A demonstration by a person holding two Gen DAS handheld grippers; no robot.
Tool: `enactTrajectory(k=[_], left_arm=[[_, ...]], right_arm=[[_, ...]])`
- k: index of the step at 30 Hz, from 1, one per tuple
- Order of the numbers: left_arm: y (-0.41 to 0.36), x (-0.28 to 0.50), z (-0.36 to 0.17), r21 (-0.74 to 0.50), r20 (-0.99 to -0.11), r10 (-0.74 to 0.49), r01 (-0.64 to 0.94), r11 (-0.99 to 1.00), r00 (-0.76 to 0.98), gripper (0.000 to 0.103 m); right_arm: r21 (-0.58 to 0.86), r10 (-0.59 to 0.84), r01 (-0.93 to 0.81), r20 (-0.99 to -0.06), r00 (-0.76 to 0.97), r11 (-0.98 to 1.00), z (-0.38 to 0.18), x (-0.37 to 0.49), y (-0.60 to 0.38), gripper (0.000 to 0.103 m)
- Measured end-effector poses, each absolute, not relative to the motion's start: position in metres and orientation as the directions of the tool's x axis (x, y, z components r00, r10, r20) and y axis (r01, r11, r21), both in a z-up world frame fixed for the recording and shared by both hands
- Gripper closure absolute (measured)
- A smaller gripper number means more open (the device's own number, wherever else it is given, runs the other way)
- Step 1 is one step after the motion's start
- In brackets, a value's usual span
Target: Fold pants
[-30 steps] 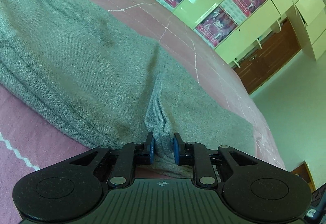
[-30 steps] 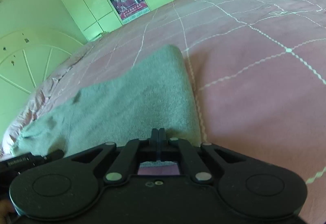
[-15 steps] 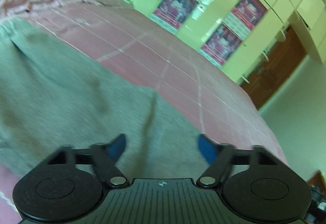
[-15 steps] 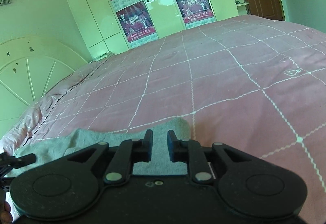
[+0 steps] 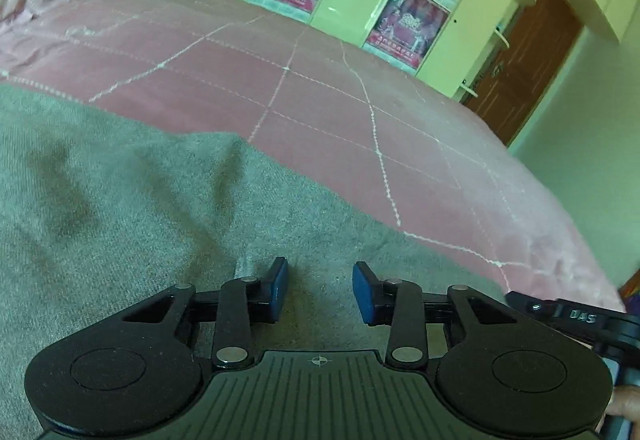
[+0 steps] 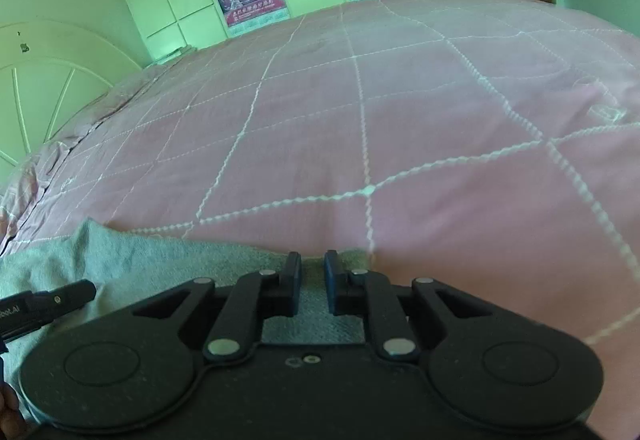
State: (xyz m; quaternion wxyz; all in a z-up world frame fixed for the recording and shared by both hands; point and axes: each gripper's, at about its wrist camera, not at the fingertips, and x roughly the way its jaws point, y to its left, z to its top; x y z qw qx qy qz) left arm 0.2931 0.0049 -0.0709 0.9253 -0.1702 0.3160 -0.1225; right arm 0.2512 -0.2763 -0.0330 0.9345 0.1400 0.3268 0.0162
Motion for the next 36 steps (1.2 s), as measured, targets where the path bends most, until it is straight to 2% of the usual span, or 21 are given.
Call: enactTrajectory(k=[3,5,6,7,9,10,18,20,22,23,25,28,30,36], left_arm=[[0.004,0.288,-0.067,-0.382,-0.530,-0.337,0.136,0.914,0.778,0.065],[0.010,0.283,-0.064,-0.416,-0.514,-0.360,0.141,0.898,0.779,0.059],[0.013,0.278,-0.063,-0.435,-0.500,-0.378,0.151,0.888,0.779,0.048],[0.015,0.271,-0.060,-0.441,-0.487,-0.387,0.162,0.883,0.783,0.028],[0.010,0.255,-0.056,-0.395,-0.493,-0.352,0.156,0.905,0.796,0.000],[0.008,0.247,-0.055,-0.362,-0.506,-0.325,0.145,0.921,0.799,0.000],[0.009,0.189,-0.057,-0.343,-0.523,-0.337,0.168,0.924,0.783,0.000],[0.010,0.175,-0.057,-0.326,-0.525,-0.330,0.173,0.930,0.784,0.000],[0.011,0.166,-0.059,-0.310,-0.532,-0.327,0.180,0.933,0.781,0.000],[0.012,0.162,-0.060,-0.296,-0.537,-0.323,0.185,0.937,0.779,0.000],[0.013,0.151,-0.055,-0.257,-0.539,-0.314,0.203,0.945,0.782,0.000],[0.030,0.132,-0.040,-0.241,-0.488,-0.308,0.213,0.947,0.817,0.000],[0.056,0.122,-0.032,-0.255,-0.458,-0.276,0.173,0.951,0.845,0.000],[0.171,0.117,-0.037,-0.408,-0.467,-0.157,-0.055,0.911,0.870,0.000]], right_arm=[[0.275,0.119,0.050,-0.563,0.818,0.960,-0.023,0.238,-0.276,0.096],[0.319,0.128,0.047,-0.505,0.854,0.947,-0.015,0.216,-0.282,0.087],[0.326,0.127,0.045,-0.487,0.864,0.944,-0.013,0.203,-0.286,0.086],[0.328,0.124,0.042,-0.469,0.875,0.944,-0.012,0.189,-0.287,0.086],[0.338,0.123,0.037,-0.441,0.889,0.940,-0.013,0.159,-0.290,0.084],[0.345,0.116,0.046,-0.436,0.893,0.937,-0.014,0.146,-0.292,0.084],[0.368,0.103,0.075,-0.440,0.892,0.927,-0.016,0.097,-0.290,0.081],[0.373,0.136,0.053,-0.463,0.876,0.926,-0.019,0.100,-0.285,0.074],[0.308,0.152,0.028,-0.547,0.823,0.951,-0.033,0.110,-0.271,0.054],[0.270,0.122,0.041,-0.557,0.821,0.962,-0.036,0.110,-0.267,0.051],[0.331,0.140,0.056,-0.537,0.832,0.942,-0.031,0.105,-0.271,0.053],[0.289,0.107,0.040,-0.473,0.874,0.956,-0.018,0.090,-0.269,0.053],[0.292,0.107,0.037,-0.464,0.879,0.956,-0.017,0.086,-0.272,0.052],[0.288,0.081,0.060,-0.455,0.887,0.956,-0.016,0.084,-0.272,0.052]])
